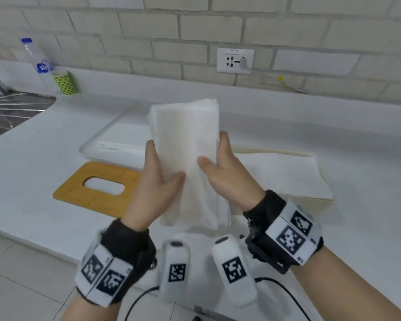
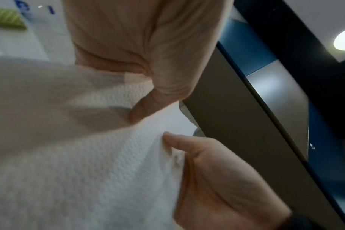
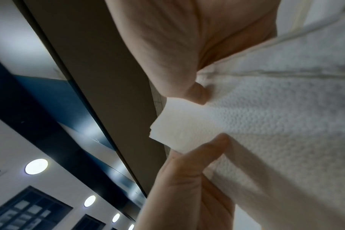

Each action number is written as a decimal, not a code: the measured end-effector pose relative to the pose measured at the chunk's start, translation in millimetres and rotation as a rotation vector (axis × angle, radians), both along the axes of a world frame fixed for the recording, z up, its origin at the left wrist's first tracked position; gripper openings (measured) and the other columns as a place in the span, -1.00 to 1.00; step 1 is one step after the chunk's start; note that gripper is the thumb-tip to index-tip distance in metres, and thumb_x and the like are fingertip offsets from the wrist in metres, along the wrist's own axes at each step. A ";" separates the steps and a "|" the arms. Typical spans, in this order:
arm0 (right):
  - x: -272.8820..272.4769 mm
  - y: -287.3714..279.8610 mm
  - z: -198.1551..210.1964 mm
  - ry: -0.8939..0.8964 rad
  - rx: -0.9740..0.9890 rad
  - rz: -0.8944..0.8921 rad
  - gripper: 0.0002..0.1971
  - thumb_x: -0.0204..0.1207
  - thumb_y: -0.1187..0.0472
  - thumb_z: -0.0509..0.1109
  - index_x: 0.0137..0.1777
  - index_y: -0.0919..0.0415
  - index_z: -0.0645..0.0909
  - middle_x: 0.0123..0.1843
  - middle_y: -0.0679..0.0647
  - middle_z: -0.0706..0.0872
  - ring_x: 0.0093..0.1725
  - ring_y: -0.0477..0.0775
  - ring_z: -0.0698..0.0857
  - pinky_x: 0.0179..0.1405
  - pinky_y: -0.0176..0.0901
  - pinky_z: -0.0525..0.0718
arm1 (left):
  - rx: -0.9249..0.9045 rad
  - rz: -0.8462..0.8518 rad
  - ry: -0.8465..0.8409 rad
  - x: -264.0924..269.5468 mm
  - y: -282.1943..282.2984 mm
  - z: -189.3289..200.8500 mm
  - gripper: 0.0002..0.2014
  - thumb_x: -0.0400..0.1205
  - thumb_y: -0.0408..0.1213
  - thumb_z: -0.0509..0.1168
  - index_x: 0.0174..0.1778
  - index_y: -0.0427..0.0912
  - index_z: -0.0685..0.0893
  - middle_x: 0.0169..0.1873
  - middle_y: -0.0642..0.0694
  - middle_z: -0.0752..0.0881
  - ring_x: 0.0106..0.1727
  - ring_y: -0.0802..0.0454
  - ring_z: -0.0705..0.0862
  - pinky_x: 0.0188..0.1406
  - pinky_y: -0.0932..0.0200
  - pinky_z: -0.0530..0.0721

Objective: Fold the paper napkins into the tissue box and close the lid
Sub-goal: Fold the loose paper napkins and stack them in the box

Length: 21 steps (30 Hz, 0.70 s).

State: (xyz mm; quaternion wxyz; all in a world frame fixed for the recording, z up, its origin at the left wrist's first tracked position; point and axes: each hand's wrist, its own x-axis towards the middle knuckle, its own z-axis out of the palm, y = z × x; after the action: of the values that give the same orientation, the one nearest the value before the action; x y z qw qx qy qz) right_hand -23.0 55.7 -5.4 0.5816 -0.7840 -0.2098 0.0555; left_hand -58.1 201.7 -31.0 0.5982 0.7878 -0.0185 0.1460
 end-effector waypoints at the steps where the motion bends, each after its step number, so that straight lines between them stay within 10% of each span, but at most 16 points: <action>1: -5.3 -4.6 -4.2 0.003 -0.012 -0.005 -0.80 0.67 0.27 0.10 0.19 0.03 0.17 -0.08 -0.25 0.53 -0.01 -0.05 0.64 -0.09 -0.29 0.58 | 0.005 0.003 -0.011 -6.2 -7.9 -5.0 -0.51 0.57 -0.53 0.29 0.25 0.04 0.29 0.16 0.11 0.57 0.12 0.41 0.60 0.11 0.25 0.63; 8: -33.5 -15.6 -36.5 -0.023 0.154 -0.057 -0.76 0.69 0.30 0.06 -0.06 -0.09 0.15 -0.06 -0.21 0.43 -0.15 -0.48 0.55 -0.08 -0.43 0.54 | -0.190 -0.085 -0.019 -31.0 -51.8 -23.6 -0.57 0.53 -0.37 0.15 0.18 0.17 0.19 0.33 0.07 0.41 0.29 0.43 0.51 0.14 0.53 0.52; 15: -30.0 -24.3 -53.8 0.021 0.144 -0.144 -0.86 0.67 0.32 0.09 0.10 0.13 0.18 0.11 0.04 0.52 0.07 -0.11 0.55 -0.02 -0.50 0.50 | -0.194 -0.074 0.027 -32.2 -58.0 -36.9 -0.51 0.66 -0.60 0.11 0.18 0.18 0.24 0.31 0.12 0.44 0.29 0.43 0.50 0.27 0.46 0.50; 21: -27.5 -32.4 -43.6 0.015 0.232 -0.076 -0.81 0.68 0.37 0.06 0.15 0.13 0.14 0.04 -0.26 0.45 -0.05 -0.61 0.51 -0.06 -0.69 0.43 | -0.189 -0.035 -0.104 -26.4 -57.5 -29.2 -0.59 0.54 -0.40 0.15 0.20 0.12 0.23 0.27 0.06 0.42 0.31 0.32 0.50 0.27 0.42 0.52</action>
State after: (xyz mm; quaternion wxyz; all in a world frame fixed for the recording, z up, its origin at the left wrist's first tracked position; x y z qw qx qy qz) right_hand -50.5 23.3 -49.0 0.6718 -0.7183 -0.1804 0.0147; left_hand -84.5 144.1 -60.2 0.6704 0.7189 -0.0494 0.1770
